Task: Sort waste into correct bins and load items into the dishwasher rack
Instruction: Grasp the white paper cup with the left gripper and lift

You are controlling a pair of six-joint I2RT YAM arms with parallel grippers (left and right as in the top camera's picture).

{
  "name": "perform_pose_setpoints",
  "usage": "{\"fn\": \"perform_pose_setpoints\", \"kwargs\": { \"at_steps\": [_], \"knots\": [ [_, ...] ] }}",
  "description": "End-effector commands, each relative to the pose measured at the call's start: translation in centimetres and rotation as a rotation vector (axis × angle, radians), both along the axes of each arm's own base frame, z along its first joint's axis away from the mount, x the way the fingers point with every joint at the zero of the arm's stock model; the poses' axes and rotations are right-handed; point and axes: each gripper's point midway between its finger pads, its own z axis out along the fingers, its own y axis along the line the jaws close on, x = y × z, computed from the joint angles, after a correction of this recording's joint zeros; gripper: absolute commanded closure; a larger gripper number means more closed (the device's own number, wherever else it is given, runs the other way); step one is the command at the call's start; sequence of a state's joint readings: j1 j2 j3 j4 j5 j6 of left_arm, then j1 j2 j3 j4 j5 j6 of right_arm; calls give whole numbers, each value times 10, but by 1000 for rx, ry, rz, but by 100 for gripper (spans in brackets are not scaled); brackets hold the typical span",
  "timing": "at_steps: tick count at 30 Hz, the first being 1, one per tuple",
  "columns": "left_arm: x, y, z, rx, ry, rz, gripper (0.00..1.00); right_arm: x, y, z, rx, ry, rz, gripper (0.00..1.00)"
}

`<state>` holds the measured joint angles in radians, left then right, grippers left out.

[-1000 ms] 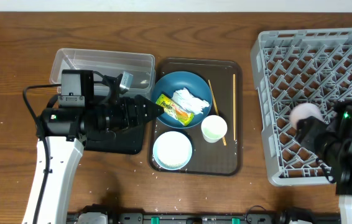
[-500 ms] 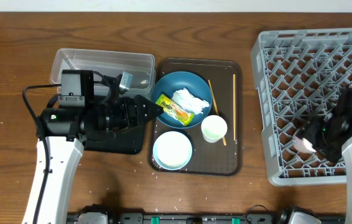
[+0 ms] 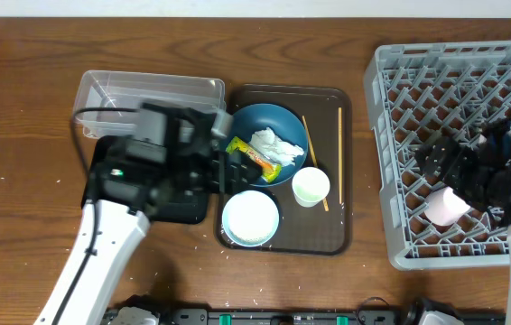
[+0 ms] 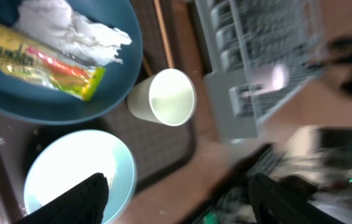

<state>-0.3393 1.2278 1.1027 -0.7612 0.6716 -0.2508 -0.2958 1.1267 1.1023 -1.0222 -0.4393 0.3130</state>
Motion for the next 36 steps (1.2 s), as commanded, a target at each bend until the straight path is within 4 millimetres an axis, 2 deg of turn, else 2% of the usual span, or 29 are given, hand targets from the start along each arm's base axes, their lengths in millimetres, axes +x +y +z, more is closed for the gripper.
{"fn": "perform_pose_setpoints", "kwargs": {
  "at_steps": [1, 5, 9, 13, 16, 20, 23, 25, 27, 28, 31, 33, 35, 36],
  "knots": [
    [17, 0, -24, 273, -137, 33, 25, -2, 35, 37, 85, -144, 141, 4],
    [25, -18, -52, 430, -191, 7, 25, -7, 41, 44, 91, -162, 149, 5],
    [31, -48, -84, 448, -178, -55, 26, -10, 49, 43, 95, -154, 177, 6],
    [32, -66, -113, 463, -149, -98, 29, -11, 58, 43, 96, -153, 212, 7],
    [26, -79, -127, 453, -122, -138, 32, -12, 61, 41, 85, -149, 221, 8],
    [21, -85, -142, 473, -100, -165, 39, -12, 61, 40, 77, -145, 223, 8],
    [21, -86, -151, 483, -88, -171, 51, -12, 61, 40, 77, -145, 223, 9],
    [21, -86, -154, 488, -79, -169, 66, -12, 61, 40, 78, -141, 223, 10],
    [19, -87, -153, 481, -73, -171, 86, -13, 61, 39, 79, -136, 222, 10],
    [18, -88, -150, 468, -72, -173, 92, -14, 62, 39, 79, -134, 223, 10],
    [12, -92, -128, 389, -51, -165, 94, -14, 61, 39, 78, -134, 223, 10],
    [6, -94, -104, 317, -54, -176, 94, -14, 61, 39, 75, -136, 225, 9],
    [3, -87, -75, 245, -60, -155, 94, -13, 58, 37, 59, -132, 215, 1],
    [3, -82, -62, 218, -69, -144, 94, -13, 57, 37, 54, -132, 211, 1]
  ]
}}
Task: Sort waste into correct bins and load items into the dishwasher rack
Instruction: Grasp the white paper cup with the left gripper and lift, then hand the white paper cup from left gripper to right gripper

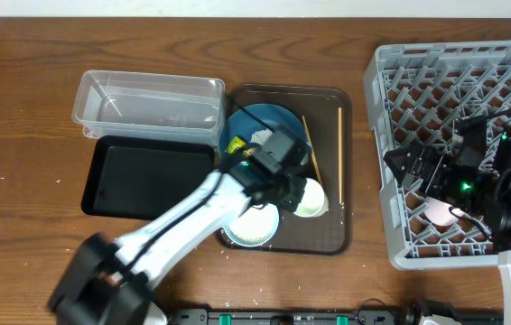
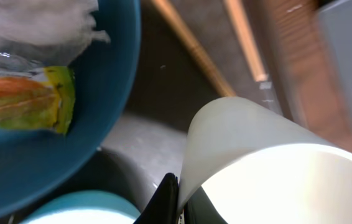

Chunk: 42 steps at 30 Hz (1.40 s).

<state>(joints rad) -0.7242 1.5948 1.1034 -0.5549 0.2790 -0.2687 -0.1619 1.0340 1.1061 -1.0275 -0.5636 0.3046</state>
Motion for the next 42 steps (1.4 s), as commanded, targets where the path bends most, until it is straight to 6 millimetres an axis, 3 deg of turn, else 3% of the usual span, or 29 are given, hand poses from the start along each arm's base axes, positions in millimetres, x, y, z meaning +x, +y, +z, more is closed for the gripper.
{"fn": "perform_pose_setpoints", "kwargs": {
  "at_steps": [1, 3, 5, 10, 15, 17, 22, 31, 34, 38, 39, 40, 41, 42],
  "knots": [
    [3, 11, 70, -181, -45, 41, 94, 2, 0, 6, -24, -25, 10, 1],
    [6, 31, 92, -230, -59, 87, 94, 4, 2, 9, -23, -47, 32, 1],
    [5, 46, 120, -351, -51, 92, 94, 4, 17, 18, 3, -114, 132, 1],
    [-4, 65, 187, -726, 9, -5, 94, -1, 72, 44, 99, -258, 399, 1],
    [-17, 84, 226, -970, 84, -97, 94, -31, 145, 80, 186, -523, 817, 1],
    [-22, 89, 238, -1036, 98, -135, 94, -39, 163, 90, 199, -591, 896, 1],
    [-25, 93, 244, -1068, 114, -145, 94, -60, 197, 106, 224, -708, 1033, 1],
    [-25, 92, 244, -1068, 120, -146, 94, -50, 221, 116, 207, -762, 994, 2],
    [-25, 92, 244, -1068, 120, -146, 94, -54, 228, 119, 232, -785, 1029, 11],
    [-25, 92, 244, -1068, 120, -146, 93, -58, 232, 120, 238, -790, 1043, 36],
    [-25, 92, 244, -1068, 120, -146, 89, -58, 232, 120, 238, -790, 1043, 38],
    [-25, 92, 244, -1068, 120, -146, 75, -58, 231, 120, 237, -789, 1041, 39],
    [-25, 92, 244, -1068, 119, -146, 54, -57, 229, 121, 233, -790, 1033, 39],
    [-25, 92, 244, -1068, 119, -146, 45, -56, 227, 121, 230, -788, 1026, 39]
  ]
}}
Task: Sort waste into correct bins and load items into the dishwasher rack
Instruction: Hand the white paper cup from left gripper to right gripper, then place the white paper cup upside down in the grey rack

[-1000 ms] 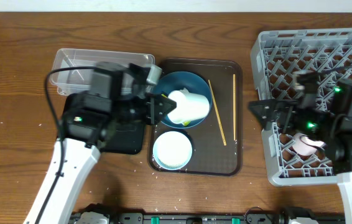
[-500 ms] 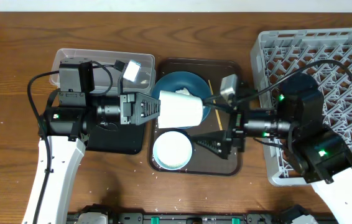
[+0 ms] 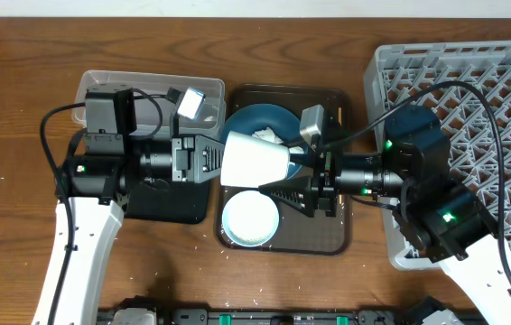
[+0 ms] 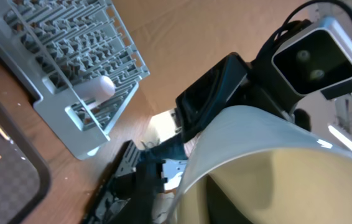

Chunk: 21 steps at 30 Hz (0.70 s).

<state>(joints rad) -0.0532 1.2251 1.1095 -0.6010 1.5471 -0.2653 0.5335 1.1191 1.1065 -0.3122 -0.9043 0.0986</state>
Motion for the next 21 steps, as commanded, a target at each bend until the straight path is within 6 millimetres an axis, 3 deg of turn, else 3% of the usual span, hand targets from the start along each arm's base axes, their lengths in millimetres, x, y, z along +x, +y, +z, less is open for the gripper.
{"fn": "perform_pose_setpoints", "kwargs": {
  "at_steps": [1, 4, 8, 10, 12, 14, 17, 21],
  "knots": [
    [-3, 0, 9, -19, -20, -16, 38, 2, -8, 9, 7, -15, -31, 39],
    [2, 0, 5, 7, -21, 10, 34, 15, -31, 9, -19, -2, -153, 42],
    [9, 1, -3, 52, -22, 54, 30, 43, -89, -7, -95, 110, -474, 42],
    [12, 2, -5, 67, -23, 69, 29, 58, -136, -28, -171, 206, -722, 43],
    [13, 2, -6, 71, -23, 73, 28, 64, -202, -56, -270, 328, -1050, 42],
    [13, 2, -6, 71, -23, 73, 28, 58, -259, -78, -352, 434, -1324, 43],
    [13, 2, -6, 71, -23, 73, 28, 38, -329, -100, -436, 569, -1651, 46],
    [13, 2, -6, 71, -23, 73, 28, 21, -382, -119, -442, 731, -1883, 49]
  ]
}}
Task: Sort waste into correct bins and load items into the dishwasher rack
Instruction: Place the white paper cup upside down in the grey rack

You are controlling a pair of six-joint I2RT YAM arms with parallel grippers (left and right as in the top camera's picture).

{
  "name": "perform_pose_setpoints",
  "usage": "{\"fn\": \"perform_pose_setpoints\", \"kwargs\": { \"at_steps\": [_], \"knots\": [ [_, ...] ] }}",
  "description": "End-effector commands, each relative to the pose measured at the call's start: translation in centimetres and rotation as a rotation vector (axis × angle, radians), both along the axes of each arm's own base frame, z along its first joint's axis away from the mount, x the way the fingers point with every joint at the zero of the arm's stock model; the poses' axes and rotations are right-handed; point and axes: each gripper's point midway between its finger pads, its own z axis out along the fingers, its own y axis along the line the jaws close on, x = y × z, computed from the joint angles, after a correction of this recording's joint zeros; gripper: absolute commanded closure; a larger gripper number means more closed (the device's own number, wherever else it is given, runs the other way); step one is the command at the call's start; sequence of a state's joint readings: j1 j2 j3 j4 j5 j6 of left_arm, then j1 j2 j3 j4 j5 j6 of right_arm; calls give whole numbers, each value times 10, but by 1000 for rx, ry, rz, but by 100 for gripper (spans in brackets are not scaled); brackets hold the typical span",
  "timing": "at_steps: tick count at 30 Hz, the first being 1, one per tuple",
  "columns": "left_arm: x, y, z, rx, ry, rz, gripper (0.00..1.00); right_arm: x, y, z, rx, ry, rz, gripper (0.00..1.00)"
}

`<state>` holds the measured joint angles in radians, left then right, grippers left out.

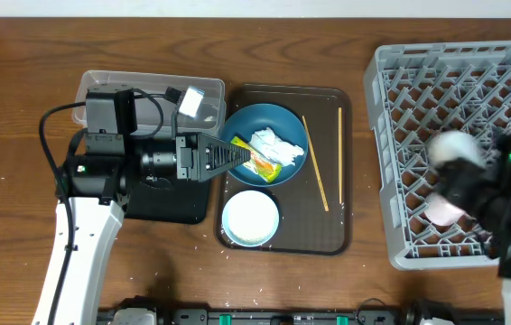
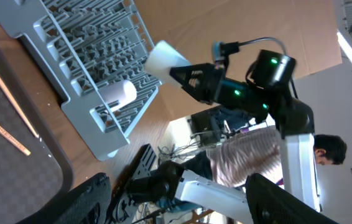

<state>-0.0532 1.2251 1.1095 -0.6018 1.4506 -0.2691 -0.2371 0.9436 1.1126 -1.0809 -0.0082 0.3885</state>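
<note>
My right gripper is shut on the white paper cup, which it holds up above the grey dishwasher rack; overhead the cup shows blurred. A pink cup lies on its side in the rack. My left gripper is open with nothing in it and points right over the left edge of the blue plate. On the plate lie a crumpled tissue and a yellow snack wrapper. A pale blue bowl and two chopsticks are on the brown tray.
A clear plastic bin stands at the back left. A black bin lies in front of it, partly under my left arm. The rack fills the right side of the table. A person stands beyond the table in the left wrist view.
The white cup was in my left gripper above the tray with the right gripper at it. Now the right gripper holds it over the rack, and the left gripper is open and empty.
The white cup stood on the tray while my left gripper was open near the bowl and the right arm was at the rack by the pink cup. Then the left gripper was at the cup. It later held the cup up towards the right gripper, which now has it.
</note>
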Motion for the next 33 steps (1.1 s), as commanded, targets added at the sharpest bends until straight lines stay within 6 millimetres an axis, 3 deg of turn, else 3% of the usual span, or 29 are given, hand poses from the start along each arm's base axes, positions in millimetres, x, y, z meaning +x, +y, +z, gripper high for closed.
{"fn": "perform_pose_setpoints", "kwargs": {
  "at_steps": [1, 5, 12, 22, 27, 33],
  "knots": [
    [1, 0, 6, 3, -24, 5, 28, -14, -58, -8, -49, 59, -304, 49],
    [1, 0, 6, 2, -24, 4, 28, -18, -88, -30, -6, 138, -430, 49],
    [1, 0, 5, 3, -20, 4, 28, -18, -111, -73, 97, 283, -518, 45],
    [1, 0, 5, 3, -20, 4, 27, -3, -111, -111, 208, 369, -500, 10],
    [1, 1, 5, 3, -20, 5, 27, 19, -86, -86, 290, 241, -333, 9],
    [11, 0, -15, 108, 2, 80, 27, 41, -19, -21, 357, -29, 57, 9]
  ]
}}
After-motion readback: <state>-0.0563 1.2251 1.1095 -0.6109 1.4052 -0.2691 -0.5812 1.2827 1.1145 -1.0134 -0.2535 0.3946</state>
